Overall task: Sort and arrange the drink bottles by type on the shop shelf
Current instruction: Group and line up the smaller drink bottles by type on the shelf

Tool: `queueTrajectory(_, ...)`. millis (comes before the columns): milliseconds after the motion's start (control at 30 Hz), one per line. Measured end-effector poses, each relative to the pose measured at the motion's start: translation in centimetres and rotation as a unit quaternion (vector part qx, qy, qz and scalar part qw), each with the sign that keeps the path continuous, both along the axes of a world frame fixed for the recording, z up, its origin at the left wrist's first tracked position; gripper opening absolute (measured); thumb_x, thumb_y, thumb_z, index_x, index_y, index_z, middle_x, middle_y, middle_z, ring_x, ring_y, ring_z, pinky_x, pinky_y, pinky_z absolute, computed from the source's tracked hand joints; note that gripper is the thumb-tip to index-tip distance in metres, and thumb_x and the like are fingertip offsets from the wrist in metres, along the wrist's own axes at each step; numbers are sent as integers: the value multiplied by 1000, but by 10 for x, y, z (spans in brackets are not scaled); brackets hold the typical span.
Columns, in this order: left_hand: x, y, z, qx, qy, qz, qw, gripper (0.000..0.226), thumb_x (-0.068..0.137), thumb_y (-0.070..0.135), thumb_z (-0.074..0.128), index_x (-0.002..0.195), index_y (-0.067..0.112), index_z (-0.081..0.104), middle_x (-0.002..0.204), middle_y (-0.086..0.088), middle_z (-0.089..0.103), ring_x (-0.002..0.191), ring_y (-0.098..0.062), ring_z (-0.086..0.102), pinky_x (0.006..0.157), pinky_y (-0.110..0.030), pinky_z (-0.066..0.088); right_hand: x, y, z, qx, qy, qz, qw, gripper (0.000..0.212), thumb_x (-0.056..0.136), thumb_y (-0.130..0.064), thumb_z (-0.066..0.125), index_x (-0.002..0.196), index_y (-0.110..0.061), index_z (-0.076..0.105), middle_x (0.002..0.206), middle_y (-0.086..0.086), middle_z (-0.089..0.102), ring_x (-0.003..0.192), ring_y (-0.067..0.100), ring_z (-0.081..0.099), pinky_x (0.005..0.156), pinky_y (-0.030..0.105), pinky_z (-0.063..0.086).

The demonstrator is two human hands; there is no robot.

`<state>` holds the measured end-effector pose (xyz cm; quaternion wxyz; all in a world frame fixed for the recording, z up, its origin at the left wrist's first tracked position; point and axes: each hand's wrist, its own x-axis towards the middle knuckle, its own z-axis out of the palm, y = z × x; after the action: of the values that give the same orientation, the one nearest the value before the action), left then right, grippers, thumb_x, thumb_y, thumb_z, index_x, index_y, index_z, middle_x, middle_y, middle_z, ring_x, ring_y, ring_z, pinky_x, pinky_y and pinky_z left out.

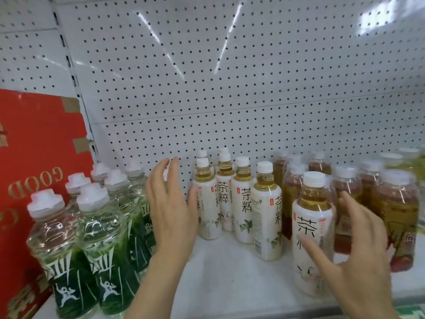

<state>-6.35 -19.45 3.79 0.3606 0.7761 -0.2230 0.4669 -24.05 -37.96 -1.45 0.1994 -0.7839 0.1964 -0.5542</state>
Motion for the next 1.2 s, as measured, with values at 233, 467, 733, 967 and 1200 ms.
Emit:
queueTrajectory(233,69,-39,96,370,248,-19,895,59,88,34,72,141,20,50,137,-4,55,117,-24,56,85,-32,45,39,-11,125,-152,60,136,977,40,91,-41,59,124,-19,64,110,-8,63,97,0,54,88,20,44)
queueTrajectory(467,102,-48,102,350,328,-82,873,40,75,22,85,112,14,70,111,-3,68,96,-23,64,76,-32,51,159,-41,197,-132,393,244,877,40,89,-34,69,125,-19,63,114,-5,67,101,13,65,87,25,51)
queueTrajectory(733,123,-56,107,397,316,-76,858,49,78,19,84,123,19,63,131,-2,59,111,-22,52,90,-33,46,230,-43,186,-106,511,299,799,44,89,-38,69,124,-14,61,112,3,69,92,16,67,72,23,55)
queueTrajectory(967,118,-50,108,408,328,-60,850,65,79,30,82,135,20,51,135,-4,56,112,-22,53,88,-31,44,241,-41,171,-190,459,269,825,31,85,-24,75,112,-10,69,102,3,69,91,17,62,85,30,52)
queueTrajectory(1200,69,-8,128,478,329,121,805,63,86,62,64,130,19,58,125,-1,64,111,-21,61,82,-32,49,220,-48,182,-125,440,271,847,49,91,-48,61,126,-14,59,109,4,68,85,16,69,72,27,58)
